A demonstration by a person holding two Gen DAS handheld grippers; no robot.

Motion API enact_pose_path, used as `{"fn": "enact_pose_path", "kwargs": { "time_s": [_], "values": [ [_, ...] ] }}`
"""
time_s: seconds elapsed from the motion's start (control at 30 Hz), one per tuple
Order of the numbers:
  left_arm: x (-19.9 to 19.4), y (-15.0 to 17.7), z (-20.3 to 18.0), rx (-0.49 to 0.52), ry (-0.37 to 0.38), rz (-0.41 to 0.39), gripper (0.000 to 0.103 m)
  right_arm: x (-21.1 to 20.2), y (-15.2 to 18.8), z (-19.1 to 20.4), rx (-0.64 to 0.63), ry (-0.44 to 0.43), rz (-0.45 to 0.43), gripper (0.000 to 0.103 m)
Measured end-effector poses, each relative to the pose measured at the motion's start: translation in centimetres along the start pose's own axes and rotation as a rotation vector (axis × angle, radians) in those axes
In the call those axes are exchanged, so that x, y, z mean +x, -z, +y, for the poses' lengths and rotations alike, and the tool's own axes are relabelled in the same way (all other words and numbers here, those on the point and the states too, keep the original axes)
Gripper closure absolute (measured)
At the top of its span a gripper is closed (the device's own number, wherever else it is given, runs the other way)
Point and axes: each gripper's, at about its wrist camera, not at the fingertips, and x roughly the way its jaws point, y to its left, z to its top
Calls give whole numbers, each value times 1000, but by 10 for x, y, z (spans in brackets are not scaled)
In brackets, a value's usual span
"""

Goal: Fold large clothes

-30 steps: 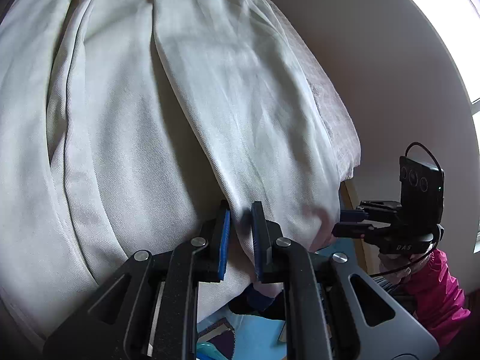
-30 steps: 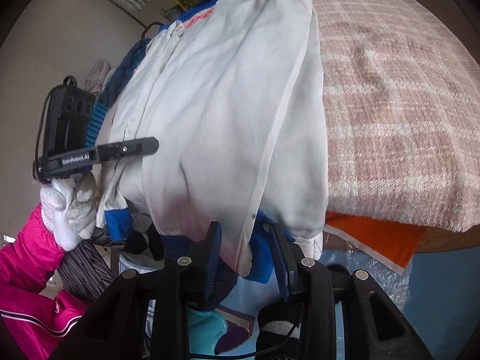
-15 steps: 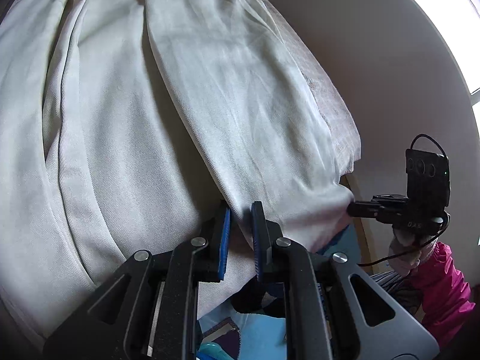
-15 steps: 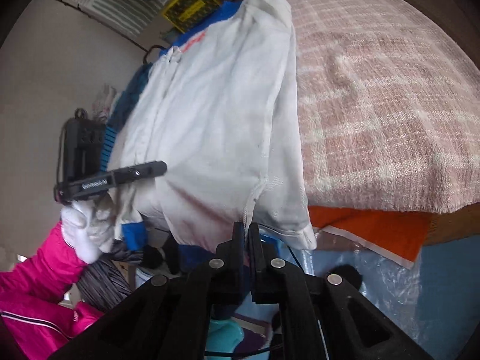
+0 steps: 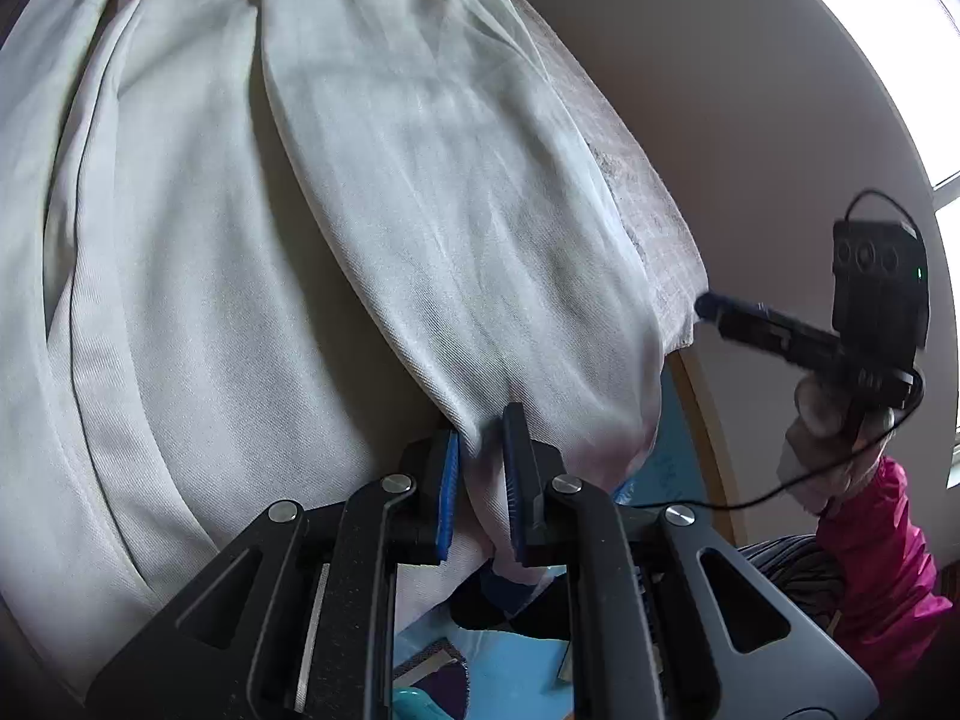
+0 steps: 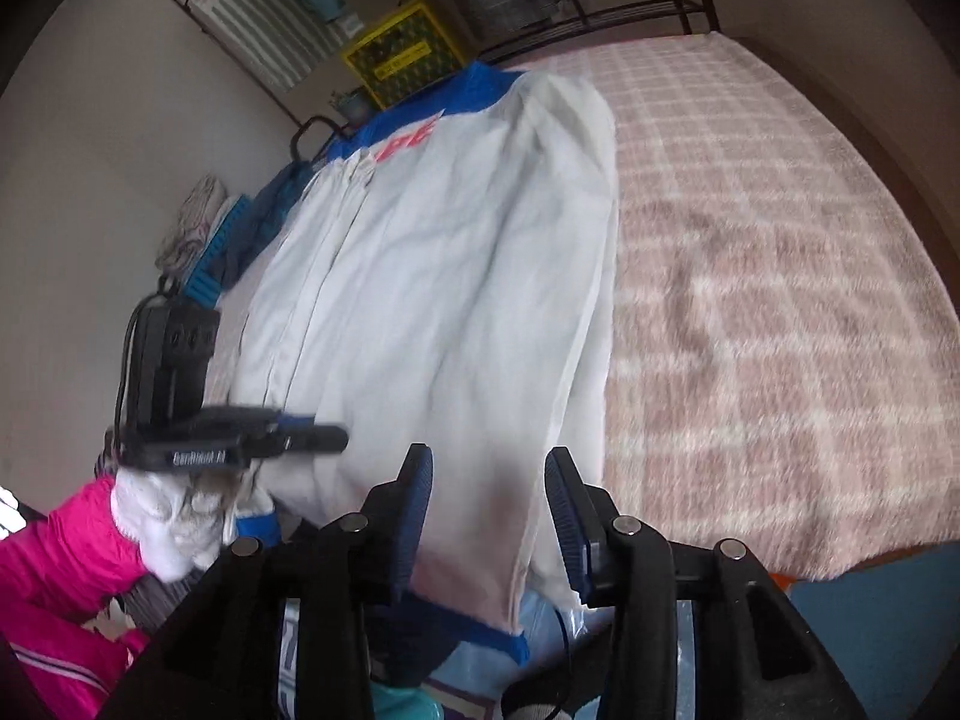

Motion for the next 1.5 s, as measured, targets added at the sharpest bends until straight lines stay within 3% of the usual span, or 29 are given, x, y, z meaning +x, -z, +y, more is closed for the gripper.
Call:
{"fn": "enact_pose_path", "kwargs": {
  "time_s": [0.17,0.2,0.23,0.27,0.37,0.4,0.43,0.47,0.57,0.77,0.83,0.87,0.9,1.07,1.13,1.17,1.2,1.3,1.5],
  "values": [
    [-5,-3,5,-39,27,4,92,36,-57,-36,126,31,-23,59],
    [-7,-4,7,-52,27,4,89,43,-66,-41,135,36,-23,59],
    [-9,-5,10,-62,29,1,80,47,-73,-50,146,36,-23,60],
    [-10,-6,12,-71,32,-9,75,54,-80,-54,160,37,-24,63],
    [-11,-11,16,-87,40,-35,72,66,-94,-62,187,11,-30,88],
    [-9,-12,15,-85,44,-32,75,68,-98,-62,191,4,-33,99],
    [-7,-13,14,-75,47,-30,91,70,-102,-63,188,0,-33,102],
    [-6,-11,12,-63,39,-26,98,70,-105,-60,173,17,-37,103],
    [-6,-3,5,-41,44,-27,100,67,-111,-46,101,96,-65,103],
    [-5,-4,-15,31,25,-49,101,51,-125,-52,107,119,-116,103],
    [-3,-4,-15,36,12,-40,101,50,-121,-61,138,44,-81,93],
    [-3,-3,-13,29,20,-34,101,51,-118,-64,160,2,-57,70],
    [-2,-2,-10,20,22,-28,101,51,-114,-67,173,-34,-51,63],
    [1,-1,4,-17,30,-7,101,70,-108,-69,181,-17,-2,64],
    [3,-1,5,-23,32,-6,101,84,-109,-69,189,-14,26,80],
    [3,-1,5,-27,34,-5,101,88,-109,-65,176,-5,31,94],
    [4,-1,5,-27,32,-6,101,90,-110,-60,151,30,27,99],
    [0,-2,0,-18,28,-30,101,84,-116,-38,55,146,-5,102],
    [10,1,-18,46,-6,-32,102,84,-127,-39,26,252,-44,103]
  ]
}}
